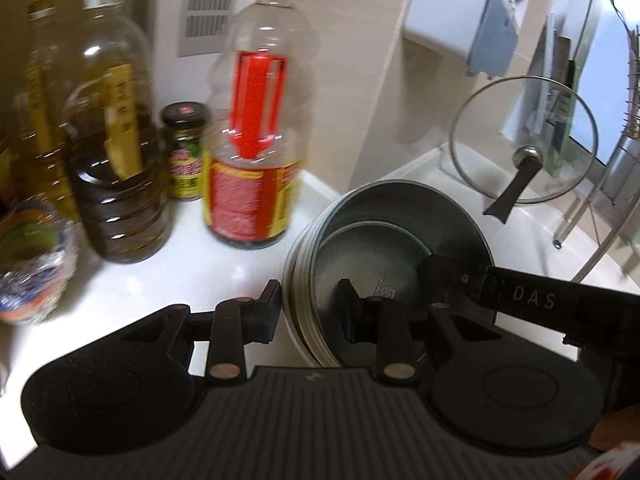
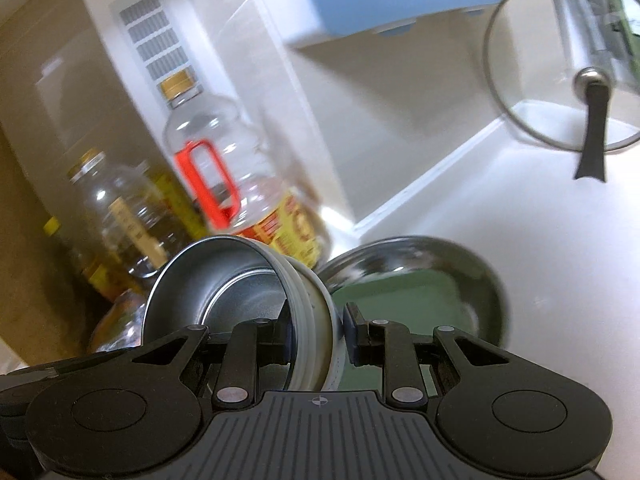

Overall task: Organize plates and bowls
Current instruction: 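Lower the stack onto the green tray in the steel plate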

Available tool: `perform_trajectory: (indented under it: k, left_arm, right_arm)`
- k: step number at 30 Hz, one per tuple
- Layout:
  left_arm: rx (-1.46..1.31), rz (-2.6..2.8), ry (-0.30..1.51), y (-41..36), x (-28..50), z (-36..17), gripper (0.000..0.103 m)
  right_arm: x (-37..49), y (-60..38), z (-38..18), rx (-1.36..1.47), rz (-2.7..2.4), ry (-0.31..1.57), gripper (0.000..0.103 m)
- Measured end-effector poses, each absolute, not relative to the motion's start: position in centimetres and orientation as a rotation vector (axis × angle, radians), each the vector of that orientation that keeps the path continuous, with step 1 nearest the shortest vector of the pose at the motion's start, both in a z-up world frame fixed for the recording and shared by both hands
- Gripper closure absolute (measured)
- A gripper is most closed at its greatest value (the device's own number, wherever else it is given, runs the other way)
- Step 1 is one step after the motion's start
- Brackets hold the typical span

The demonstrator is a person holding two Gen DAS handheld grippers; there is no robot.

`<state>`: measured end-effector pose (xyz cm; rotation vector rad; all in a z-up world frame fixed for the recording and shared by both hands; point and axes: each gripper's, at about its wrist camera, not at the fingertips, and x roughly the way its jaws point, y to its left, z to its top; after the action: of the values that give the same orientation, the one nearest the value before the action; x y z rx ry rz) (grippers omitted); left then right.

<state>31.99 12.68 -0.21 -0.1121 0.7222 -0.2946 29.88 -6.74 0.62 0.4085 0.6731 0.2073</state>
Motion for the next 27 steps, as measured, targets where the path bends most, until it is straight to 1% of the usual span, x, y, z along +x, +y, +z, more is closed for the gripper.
perform_trajectory:
  k: [9,27]
  left_arm:
    - [-0.104,-0.363,0.753,9.7,34.8,-0.7,0.077]
    - [-0.111,-0.355,0.862,7.3,38.9,-3.8,0.077]
  right_arm:
    - [31.0,-9.9,-0.1,0.438,0.128,0.664,0.078]
    - [35.0,-12.5,-3.6,0.484,0.081,0.764,0.078]
